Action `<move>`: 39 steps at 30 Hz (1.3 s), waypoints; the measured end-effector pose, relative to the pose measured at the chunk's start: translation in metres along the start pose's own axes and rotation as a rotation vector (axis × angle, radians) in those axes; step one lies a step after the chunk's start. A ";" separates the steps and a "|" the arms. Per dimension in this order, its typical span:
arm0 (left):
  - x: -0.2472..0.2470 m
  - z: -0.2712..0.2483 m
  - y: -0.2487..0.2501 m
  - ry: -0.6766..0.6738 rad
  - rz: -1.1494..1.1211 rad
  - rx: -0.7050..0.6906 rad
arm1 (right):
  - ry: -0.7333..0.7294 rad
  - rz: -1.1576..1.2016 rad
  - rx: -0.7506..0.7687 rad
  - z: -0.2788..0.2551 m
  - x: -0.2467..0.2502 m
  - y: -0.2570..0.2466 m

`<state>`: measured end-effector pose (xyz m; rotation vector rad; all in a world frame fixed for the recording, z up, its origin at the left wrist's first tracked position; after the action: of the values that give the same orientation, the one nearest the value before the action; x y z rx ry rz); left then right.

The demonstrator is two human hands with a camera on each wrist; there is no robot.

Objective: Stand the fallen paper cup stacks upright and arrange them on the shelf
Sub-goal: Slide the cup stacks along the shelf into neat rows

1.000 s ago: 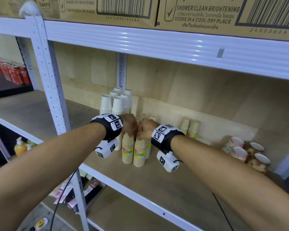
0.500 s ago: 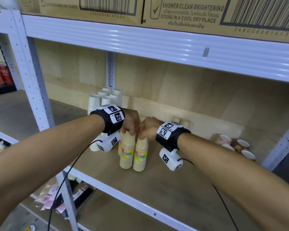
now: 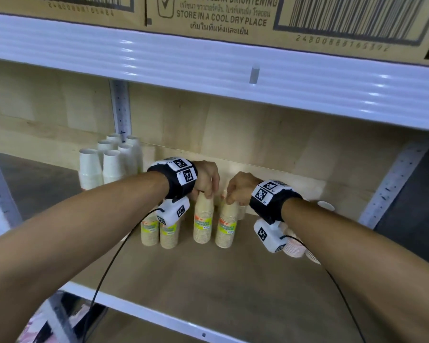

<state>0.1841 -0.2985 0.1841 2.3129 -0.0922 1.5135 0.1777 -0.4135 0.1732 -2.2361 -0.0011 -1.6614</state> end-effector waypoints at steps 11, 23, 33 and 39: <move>0.004 0.059 0.016 0.121 -0.006 -0.066 | 0.123 0.091 -0.151 0.021 0.016 0.086; 0.000 0.101 0.021 0.134 -0.058 -0.091 | 0.222 0.105 -0.200 0.063 0.018 0.123; 0.002 0.113 0.020 0.137 -0.108 -0.086 | 0.272 0.092 -0.194 0.083 0.022 0.130; 0.002 0.115 0.017 0.135 -0.124 -0.079 | 0.295 0.108 -0.188 0.084 0.022 0.132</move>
<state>0.2809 -0.3535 0.1504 2.1084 0.0264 1.5691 0.2900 -0.5184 0.1361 -2.0533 0.3556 -1.9838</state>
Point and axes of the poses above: each hand's wrist, its own z-axis towards the middle knuckle, its own x-axis out of the back of the hand, y = z × x, the point moved 7 cm from there along z, towards the middle knuckle, and after that the axes turned 9 degrees about -y, right-handed, at the moved point
